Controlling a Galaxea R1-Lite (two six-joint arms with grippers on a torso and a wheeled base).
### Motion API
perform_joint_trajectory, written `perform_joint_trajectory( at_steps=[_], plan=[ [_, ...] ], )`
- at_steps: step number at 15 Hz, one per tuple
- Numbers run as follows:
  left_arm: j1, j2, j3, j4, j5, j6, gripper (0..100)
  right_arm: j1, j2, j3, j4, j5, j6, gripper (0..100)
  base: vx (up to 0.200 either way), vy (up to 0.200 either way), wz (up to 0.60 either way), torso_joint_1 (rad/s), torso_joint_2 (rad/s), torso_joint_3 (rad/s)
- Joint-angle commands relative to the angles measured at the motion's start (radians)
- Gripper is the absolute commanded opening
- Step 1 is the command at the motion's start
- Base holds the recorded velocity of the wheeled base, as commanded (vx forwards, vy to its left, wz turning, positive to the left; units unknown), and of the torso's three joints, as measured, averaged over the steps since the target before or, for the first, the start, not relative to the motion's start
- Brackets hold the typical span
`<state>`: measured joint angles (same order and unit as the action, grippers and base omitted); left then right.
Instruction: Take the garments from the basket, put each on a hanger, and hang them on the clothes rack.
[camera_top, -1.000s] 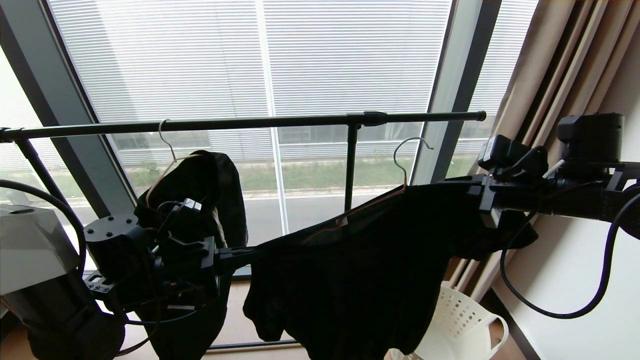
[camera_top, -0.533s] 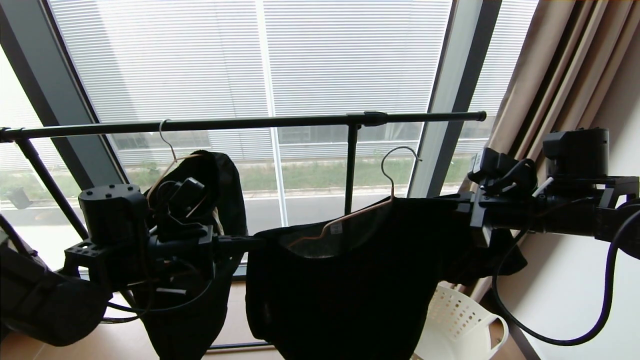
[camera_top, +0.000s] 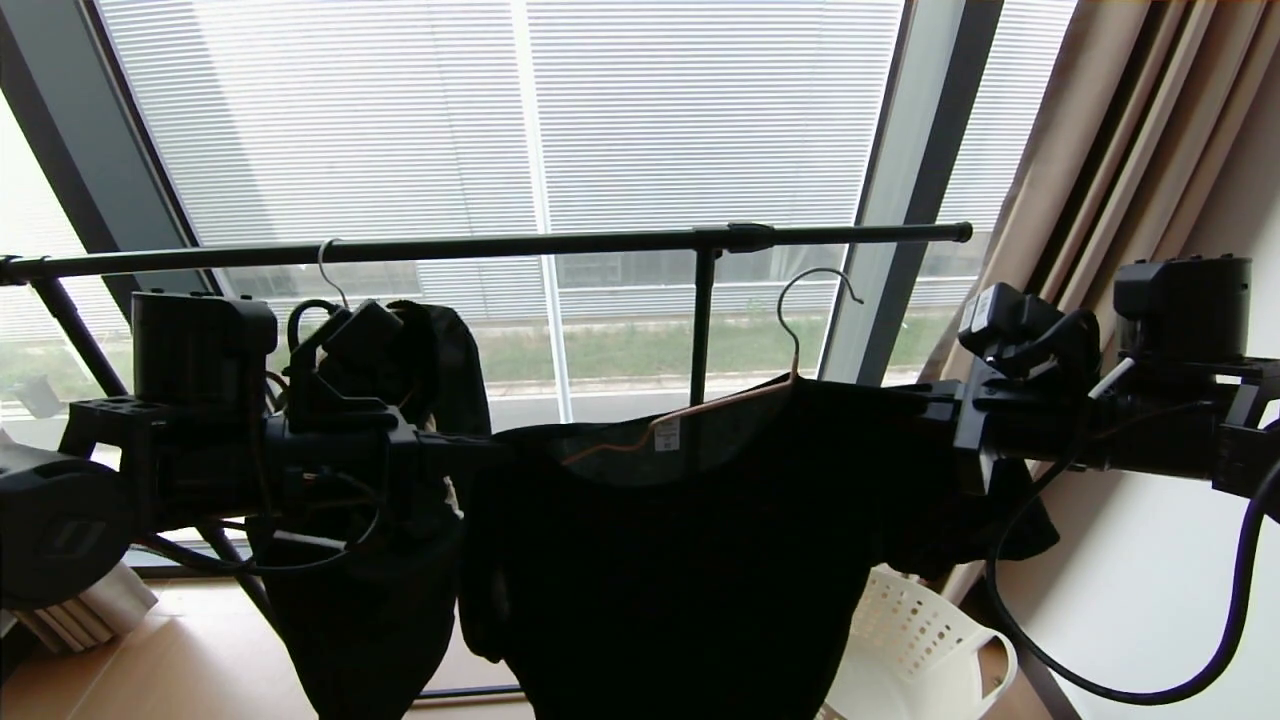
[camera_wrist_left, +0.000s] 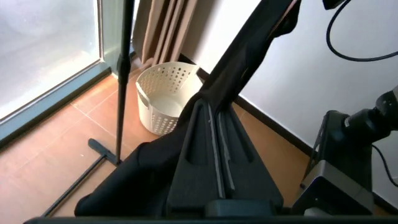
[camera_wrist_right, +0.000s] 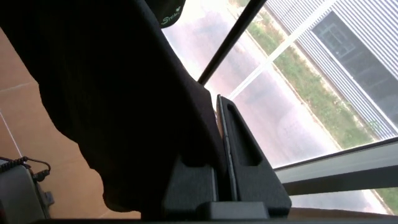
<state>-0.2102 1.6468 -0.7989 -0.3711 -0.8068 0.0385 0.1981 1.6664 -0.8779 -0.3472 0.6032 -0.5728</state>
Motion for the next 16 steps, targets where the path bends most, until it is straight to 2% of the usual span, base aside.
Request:
perform_joint_trajectory(
  at_steps=[1, 3, 4, 5, 7, 9, 11, 16],
  plan=[
    [-0.012, -0.047, -0.055, 0.086, 0.052, 0.069, 0, 0.003, -0.007, 0.025, -0.015, 0.013, 0.024, 0, 0.0, 0.0, 0.0, 0.0, 0.0, 0.0],
    [-0.051, -0.067, -0.072, 0.192, 0.21, 0.166, 0, 0.026, -0.007, 0.053, -0.075, 0.013, 0.082, 0, 0.0, 0.0, 0.0, 0.0, 0.0, 0.0],
    [-0.061, -0.076, -0.071, 0.198, 0.271, 0.19, 0, 0.04, -0.005, 0.065, -0.105, 0.009, 0.113, 0, 0.0, 0.0, 0.0, 0.0, 0.0, 0.0],
    [-0.069, -0.082, -0.071, 0.199, 0.293, 0.192, 0, 0.055, -0.002, 0.074, -0.131, 0.007, 0.125, 0, 0.0, 0.0, 0.0, 0.0, 0.0, 0.0],
    [-0.097, -0.097, -0.068, 0.199, 0.296, 0.193, 0, 0.069, 0.004, 0.1, -0.182, 0.004, 0.14, 0, 0.0, 0.0, 0.0, 0.0, 0.0, 0.0],
    [-0.115, -0.099, -0.069, 0.198, 0.299, 0.192, 0, 0.086, 0.007, 0.151, -0.226, -0.056, 0.14, 0, 0.0, 0.0, 0.0, 0.0, 0.0, 0.0],
    [-0.121, -0.107, -0.065, 0.198, 0.299, 0.189, 0, 0.098, 0.01, 0.191, -0.288, -0.066, 0.142, 0, 0.0, 0.0, 0.0, 0.0, 0.0, 0.0],
    [-0.11, -0.104, -0.057, 0.196, 0.298, 0.189, 0, 0.106, 0.023, 0.254, -0.306, -0.071, 0.143, 0, 0.0, 0.0, 0.0, 0.0, 0.0, 0.0]
  ],
)
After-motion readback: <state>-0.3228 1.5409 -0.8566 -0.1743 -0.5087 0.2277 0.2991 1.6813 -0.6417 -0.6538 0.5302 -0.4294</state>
